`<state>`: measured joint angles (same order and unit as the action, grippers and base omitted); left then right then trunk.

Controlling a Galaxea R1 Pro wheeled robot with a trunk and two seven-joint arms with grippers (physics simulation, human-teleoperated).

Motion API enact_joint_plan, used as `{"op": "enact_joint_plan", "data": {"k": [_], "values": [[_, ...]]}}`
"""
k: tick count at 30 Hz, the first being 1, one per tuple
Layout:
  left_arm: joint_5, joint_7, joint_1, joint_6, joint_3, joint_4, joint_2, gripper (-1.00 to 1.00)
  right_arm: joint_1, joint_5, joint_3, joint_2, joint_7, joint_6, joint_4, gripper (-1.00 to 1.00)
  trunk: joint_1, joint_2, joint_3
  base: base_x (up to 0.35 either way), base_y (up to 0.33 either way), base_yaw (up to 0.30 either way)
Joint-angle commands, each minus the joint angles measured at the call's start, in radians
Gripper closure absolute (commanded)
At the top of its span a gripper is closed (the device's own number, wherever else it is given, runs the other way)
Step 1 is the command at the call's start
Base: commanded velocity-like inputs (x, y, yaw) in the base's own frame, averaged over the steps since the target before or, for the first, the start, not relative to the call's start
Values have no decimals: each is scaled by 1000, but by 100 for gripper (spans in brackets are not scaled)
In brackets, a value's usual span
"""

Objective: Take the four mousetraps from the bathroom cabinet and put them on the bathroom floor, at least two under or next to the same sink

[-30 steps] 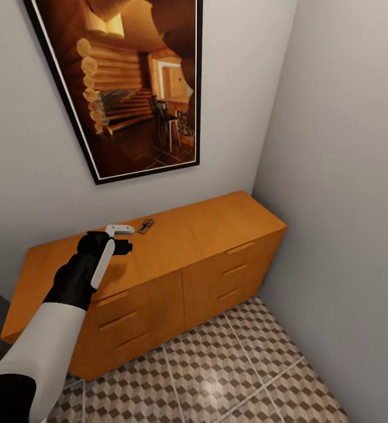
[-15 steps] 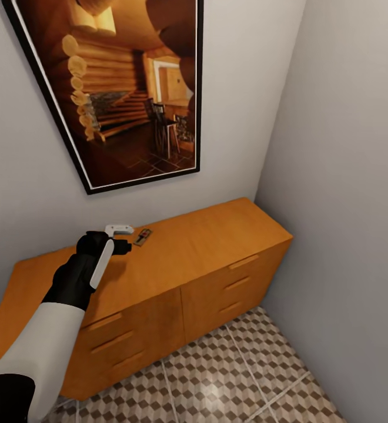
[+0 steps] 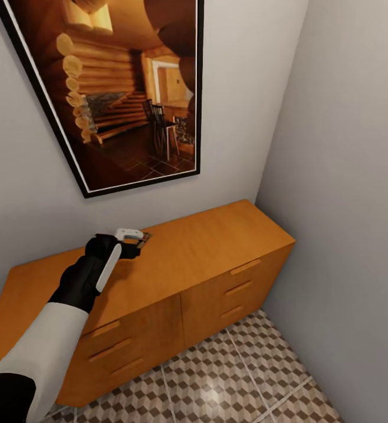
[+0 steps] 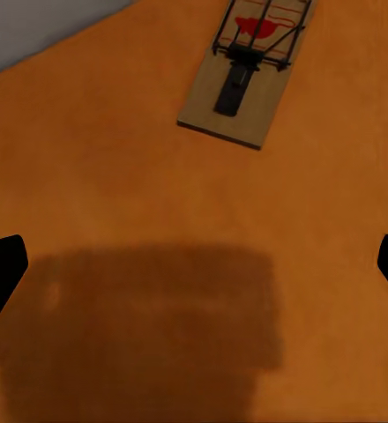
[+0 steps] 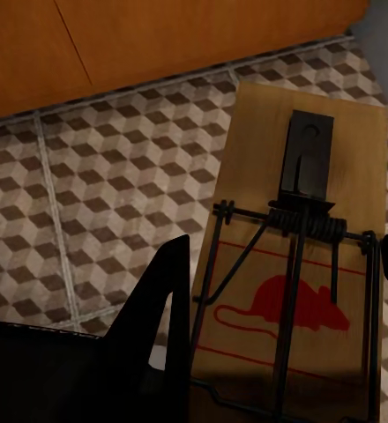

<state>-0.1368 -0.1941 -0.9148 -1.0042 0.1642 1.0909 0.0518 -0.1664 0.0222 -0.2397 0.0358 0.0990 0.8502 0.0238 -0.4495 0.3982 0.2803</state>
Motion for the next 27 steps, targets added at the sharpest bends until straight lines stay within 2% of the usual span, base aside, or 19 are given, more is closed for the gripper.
{"op": "enact_joint_plan", "data": {"k": [1, 10, 27], "values": [[-10, 4, -1, -3, 5, 0, 2, -100, -1, 4, -9, 0, 5, 3, -1, 100, -1, 2, 2, 2, 0, 0], [-9, 19, -1, -2, 8, 0, 23, -100, -1, 4, -9, 0, 5, 3, -1, 100, -1, 2, 2, 0, 0, 0], [-9, 19, -1, -2, 8, -16, 25, -100, -1, 4, -9, 0, 5, 3, -1, 100, -1, 2, 2, 64, 0, 0]]}}
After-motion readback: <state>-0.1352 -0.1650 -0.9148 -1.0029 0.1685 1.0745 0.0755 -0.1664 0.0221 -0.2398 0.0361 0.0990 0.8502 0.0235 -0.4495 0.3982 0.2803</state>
